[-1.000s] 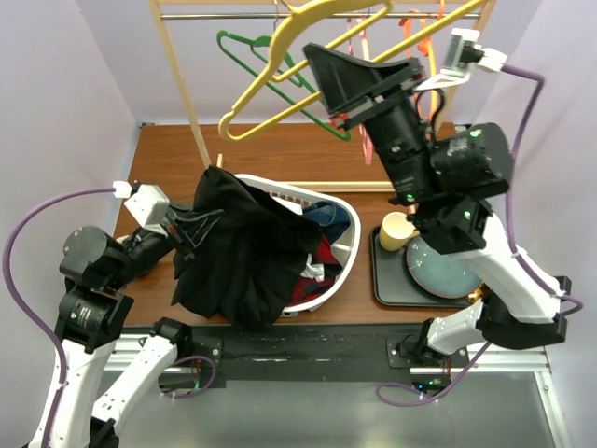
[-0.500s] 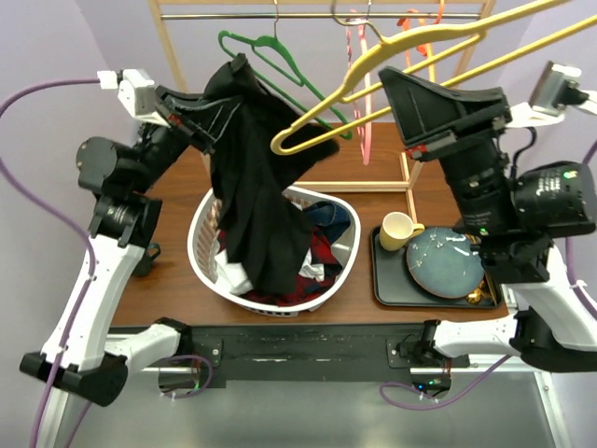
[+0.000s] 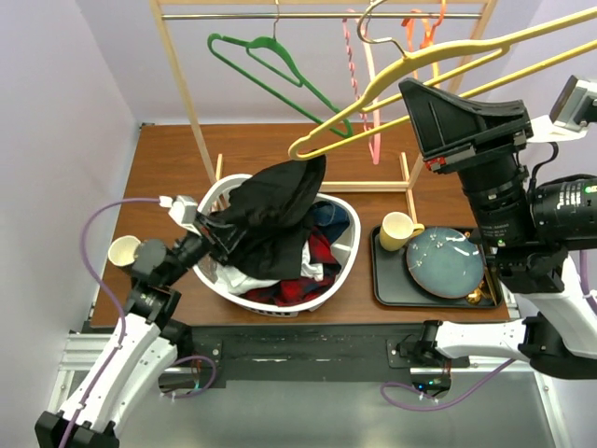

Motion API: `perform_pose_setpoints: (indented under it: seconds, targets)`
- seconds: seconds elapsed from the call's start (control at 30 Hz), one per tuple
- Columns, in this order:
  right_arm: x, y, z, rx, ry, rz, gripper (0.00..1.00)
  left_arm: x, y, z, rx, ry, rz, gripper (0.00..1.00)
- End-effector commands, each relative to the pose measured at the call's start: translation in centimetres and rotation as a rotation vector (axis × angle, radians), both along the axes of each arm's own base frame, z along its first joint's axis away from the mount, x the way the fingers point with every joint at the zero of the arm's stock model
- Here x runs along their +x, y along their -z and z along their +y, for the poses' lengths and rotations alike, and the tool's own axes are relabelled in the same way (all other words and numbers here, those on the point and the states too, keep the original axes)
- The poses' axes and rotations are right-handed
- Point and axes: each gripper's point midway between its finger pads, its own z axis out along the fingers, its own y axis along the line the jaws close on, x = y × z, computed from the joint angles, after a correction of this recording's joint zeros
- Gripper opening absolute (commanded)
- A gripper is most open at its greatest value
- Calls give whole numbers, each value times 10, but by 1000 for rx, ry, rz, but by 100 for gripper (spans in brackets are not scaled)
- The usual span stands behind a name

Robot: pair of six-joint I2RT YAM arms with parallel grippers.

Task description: Remove the skirt from the hanger

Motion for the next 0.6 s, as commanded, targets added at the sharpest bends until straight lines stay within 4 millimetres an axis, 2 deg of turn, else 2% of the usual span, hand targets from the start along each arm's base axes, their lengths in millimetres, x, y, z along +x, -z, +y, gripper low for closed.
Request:
perform_pose_setpoints:
  seconds: [0.0,0.03,0.1,0.13,0.17,0.23,0.27,0.33,0.37,0.4,0.47,0.5,0.57]
  targets:
    - [1,-3,-1,20,8,-14,0,12,58,6,25,-76,226,0]
    - [1,-2,-1,21,11,-13,0,18,76,8,36,-112,311,0]
    - [4,0,-1,19,22,-8,0,24,102,17,59,-191,448,8]
    - [4,0,-1,19,26,-4,0,26,116,18,74,-201,507,15]
    - [5,2,-1,16,30,0,0,23,127,20,86,-215,568,30]
    - [7,3,0,11,38,0,0,21,127,22,104,-228,609,39]
    - [8,5,-1,7,43,3,0,23,122,28,110,-266,600,48]
    - [8,6,-2,5,49,6,0,24,83,37,99,-308,525,59]
    - [8,7,-1,0,48,7,0,28,68,46,113,-356,476,76]
    - [8,7,-3,2,52,6,0,28,33,51,102,-374,414,81]
    - [8,10,-3,-2,52,10,0,27,-3,56,126,-385,316,84]
    - [6,9,-6,6,49,10,0,25,-38,57,111,-383,251,84]
    - [6,10,-7,7,50,11,0,29,-61,54,136,-361,198,85]
